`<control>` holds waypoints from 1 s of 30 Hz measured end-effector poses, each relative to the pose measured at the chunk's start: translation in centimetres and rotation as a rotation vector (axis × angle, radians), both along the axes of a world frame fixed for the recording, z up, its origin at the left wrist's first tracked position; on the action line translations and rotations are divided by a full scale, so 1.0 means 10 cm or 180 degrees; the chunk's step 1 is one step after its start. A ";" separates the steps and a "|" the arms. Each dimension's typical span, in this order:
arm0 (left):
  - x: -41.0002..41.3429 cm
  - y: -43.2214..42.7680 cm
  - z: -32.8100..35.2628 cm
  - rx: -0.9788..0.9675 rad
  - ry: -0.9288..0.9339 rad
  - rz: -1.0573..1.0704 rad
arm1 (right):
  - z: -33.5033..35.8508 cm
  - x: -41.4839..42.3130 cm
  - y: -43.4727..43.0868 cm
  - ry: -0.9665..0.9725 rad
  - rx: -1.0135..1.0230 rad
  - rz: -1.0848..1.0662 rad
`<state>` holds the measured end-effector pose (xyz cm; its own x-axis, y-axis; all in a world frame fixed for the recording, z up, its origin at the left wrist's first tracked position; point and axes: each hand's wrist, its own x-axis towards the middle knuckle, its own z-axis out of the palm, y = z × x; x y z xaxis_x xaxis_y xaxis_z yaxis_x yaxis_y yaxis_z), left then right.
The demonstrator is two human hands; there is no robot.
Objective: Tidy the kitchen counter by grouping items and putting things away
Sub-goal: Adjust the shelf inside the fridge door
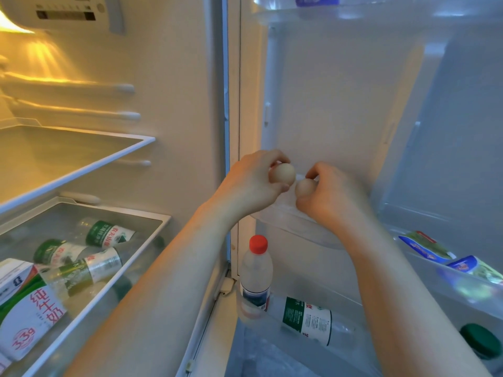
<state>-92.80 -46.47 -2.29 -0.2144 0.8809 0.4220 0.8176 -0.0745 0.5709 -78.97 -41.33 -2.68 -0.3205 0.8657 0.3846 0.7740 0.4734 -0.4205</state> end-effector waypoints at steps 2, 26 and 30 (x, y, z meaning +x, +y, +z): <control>0.01 -0.03 -0.01 0.0239 -0.0262 -0.0038 | 0.01 0.00 -0.01 0.0085 0.0005 0.0033; -0.09 -0.66 -0.11 0.1740 -0.1714 0.1130 | 0.08 -0.50 -0.31 0.0865 0.0682 0.1490; 0.07 -0.89 -0.17 0.1800 -0.1848 0.1604 | 0.06 -0.47 -0.32 0.1153 0.0650 0.1731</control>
